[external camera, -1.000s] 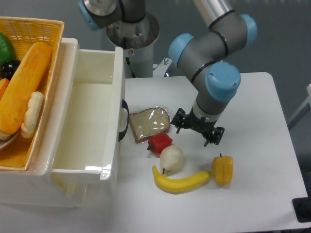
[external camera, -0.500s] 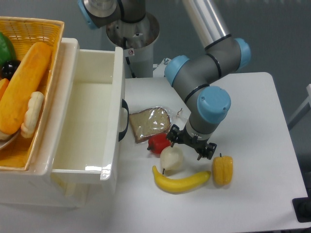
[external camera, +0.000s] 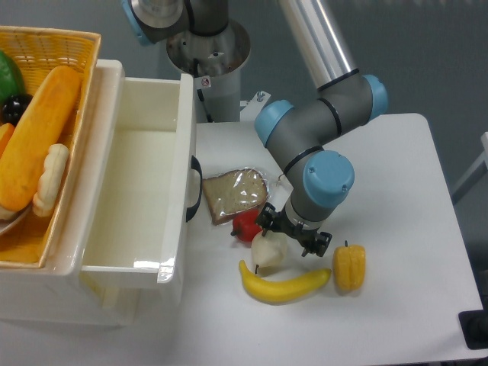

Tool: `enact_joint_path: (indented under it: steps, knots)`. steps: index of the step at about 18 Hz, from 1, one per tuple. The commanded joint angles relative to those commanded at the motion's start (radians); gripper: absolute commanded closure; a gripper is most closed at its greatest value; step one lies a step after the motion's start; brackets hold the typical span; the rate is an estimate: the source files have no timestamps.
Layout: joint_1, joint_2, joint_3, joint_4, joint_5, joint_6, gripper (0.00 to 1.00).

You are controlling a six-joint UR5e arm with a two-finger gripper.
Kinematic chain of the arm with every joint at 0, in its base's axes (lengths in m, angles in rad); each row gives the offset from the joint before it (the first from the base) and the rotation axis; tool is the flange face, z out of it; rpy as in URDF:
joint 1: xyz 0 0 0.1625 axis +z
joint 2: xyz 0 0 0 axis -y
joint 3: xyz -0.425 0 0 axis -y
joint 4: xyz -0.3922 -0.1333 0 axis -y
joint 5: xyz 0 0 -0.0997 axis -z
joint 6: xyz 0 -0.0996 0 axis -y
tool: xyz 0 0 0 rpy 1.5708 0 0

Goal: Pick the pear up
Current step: 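Lower the gripper around the white pear and close on it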

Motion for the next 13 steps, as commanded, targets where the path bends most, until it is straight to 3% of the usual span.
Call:
enact_joint_path:
  steps: [13]
  knots:
    - [0.015,0.012,0.011,-0.005,-0.048,0.011,0.0]
